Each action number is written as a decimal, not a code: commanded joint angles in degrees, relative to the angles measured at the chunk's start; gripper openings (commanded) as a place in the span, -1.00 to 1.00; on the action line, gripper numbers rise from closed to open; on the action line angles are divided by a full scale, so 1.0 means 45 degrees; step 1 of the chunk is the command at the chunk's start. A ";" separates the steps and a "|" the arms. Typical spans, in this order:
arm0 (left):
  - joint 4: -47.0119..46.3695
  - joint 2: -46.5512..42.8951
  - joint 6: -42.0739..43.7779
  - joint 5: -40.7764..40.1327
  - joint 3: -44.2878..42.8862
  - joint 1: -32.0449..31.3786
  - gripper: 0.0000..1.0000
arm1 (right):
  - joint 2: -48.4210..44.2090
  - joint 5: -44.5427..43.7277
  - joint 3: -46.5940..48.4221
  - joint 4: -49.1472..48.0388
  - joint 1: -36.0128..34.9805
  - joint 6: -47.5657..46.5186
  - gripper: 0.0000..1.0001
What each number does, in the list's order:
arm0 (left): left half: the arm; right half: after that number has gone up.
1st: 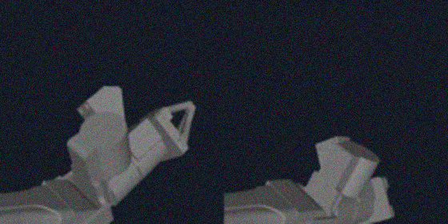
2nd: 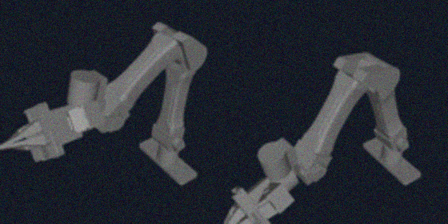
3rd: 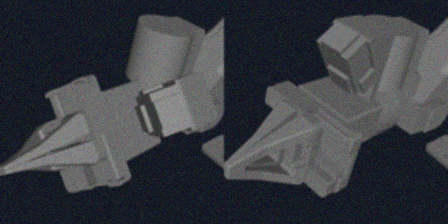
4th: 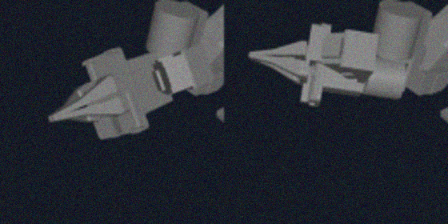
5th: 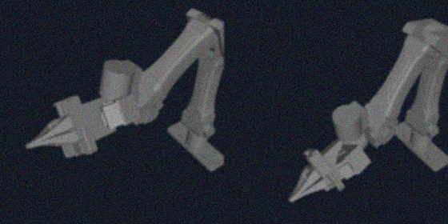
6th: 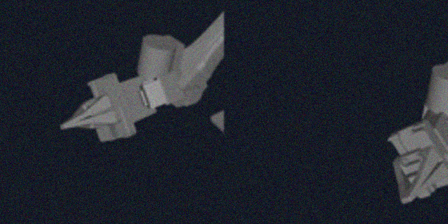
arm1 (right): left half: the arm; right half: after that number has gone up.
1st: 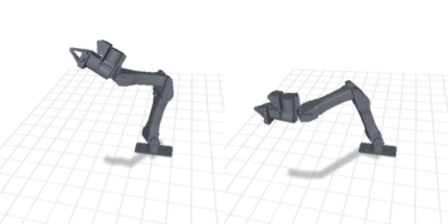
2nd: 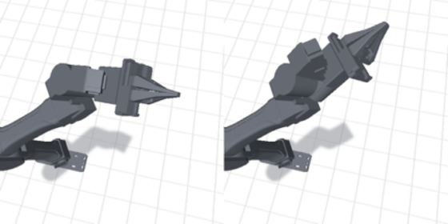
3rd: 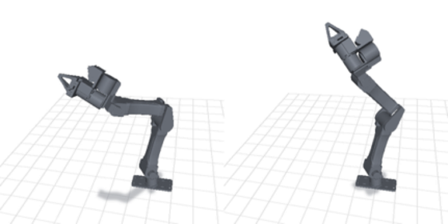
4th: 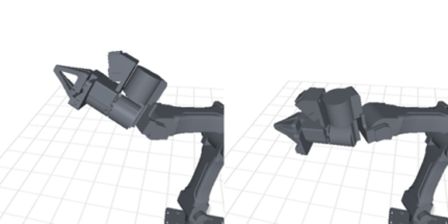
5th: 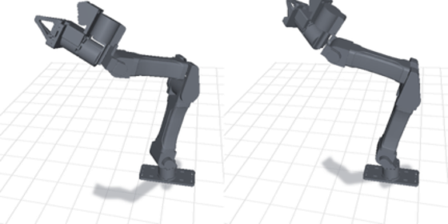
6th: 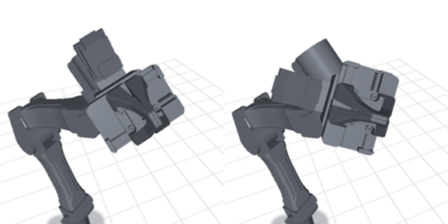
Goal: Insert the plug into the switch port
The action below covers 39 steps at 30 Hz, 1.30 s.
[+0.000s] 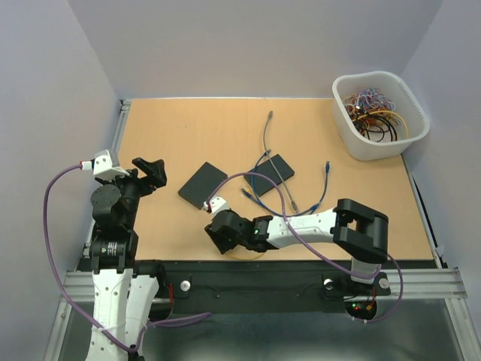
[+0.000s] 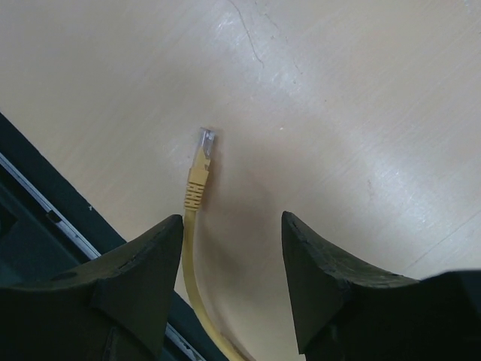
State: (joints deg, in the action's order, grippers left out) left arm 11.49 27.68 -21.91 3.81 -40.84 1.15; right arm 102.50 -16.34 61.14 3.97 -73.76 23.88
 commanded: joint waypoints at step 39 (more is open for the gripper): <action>-0.7252 -0.0955 -0.3617 0.8290 0.3115 -0.0176 0.63 | -0.9729 0.6945 -0.6847 -0.8634 0.3342 0.1607 -0.99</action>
State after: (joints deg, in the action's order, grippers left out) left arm -4.19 26.26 -27.03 28.95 -32.47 0.80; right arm 62.02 0.01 33.91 -22.20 -62.89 27.86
